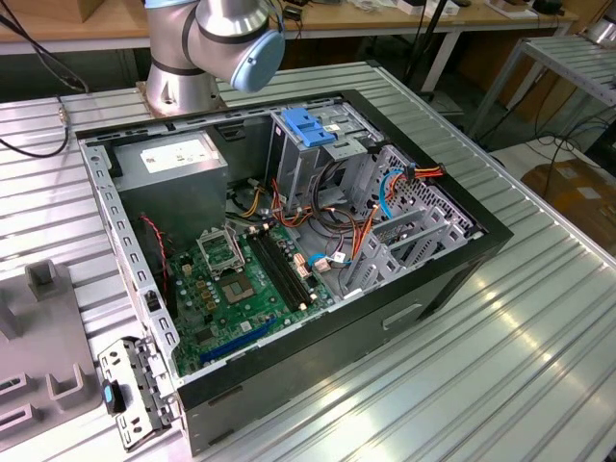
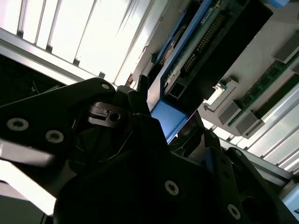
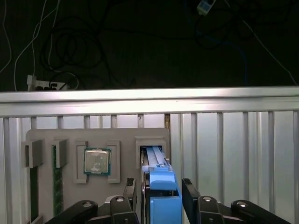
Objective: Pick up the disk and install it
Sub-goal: 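Pick up the disk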
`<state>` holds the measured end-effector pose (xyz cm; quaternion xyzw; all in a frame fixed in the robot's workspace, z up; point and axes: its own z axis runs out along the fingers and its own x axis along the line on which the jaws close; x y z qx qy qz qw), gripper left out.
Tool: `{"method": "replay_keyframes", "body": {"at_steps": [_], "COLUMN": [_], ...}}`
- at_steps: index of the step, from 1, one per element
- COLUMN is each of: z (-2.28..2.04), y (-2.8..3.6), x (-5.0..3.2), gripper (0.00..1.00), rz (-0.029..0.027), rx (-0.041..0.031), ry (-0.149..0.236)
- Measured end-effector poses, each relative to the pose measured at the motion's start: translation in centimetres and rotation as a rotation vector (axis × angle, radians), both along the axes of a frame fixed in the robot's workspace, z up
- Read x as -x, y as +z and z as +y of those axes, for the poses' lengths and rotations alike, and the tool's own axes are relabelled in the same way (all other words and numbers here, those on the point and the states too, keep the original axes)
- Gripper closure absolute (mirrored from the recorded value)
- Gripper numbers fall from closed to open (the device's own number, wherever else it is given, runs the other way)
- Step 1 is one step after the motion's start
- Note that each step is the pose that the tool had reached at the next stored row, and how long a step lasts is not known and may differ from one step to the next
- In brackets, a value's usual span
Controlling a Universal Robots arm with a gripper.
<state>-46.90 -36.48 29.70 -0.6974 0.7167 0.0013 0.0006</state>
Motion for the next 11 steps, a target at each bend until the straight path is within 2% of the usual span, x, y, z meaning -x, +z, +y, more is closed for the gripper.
{"method": "replay_keyframes", "body": {"at_steps": [11], "z": [0.0], "y": [-0.54], "x": [0.01], "gripper": [0.49], "rz": [0.0001], "rx": [0.0001], "ry": [0.0]}}
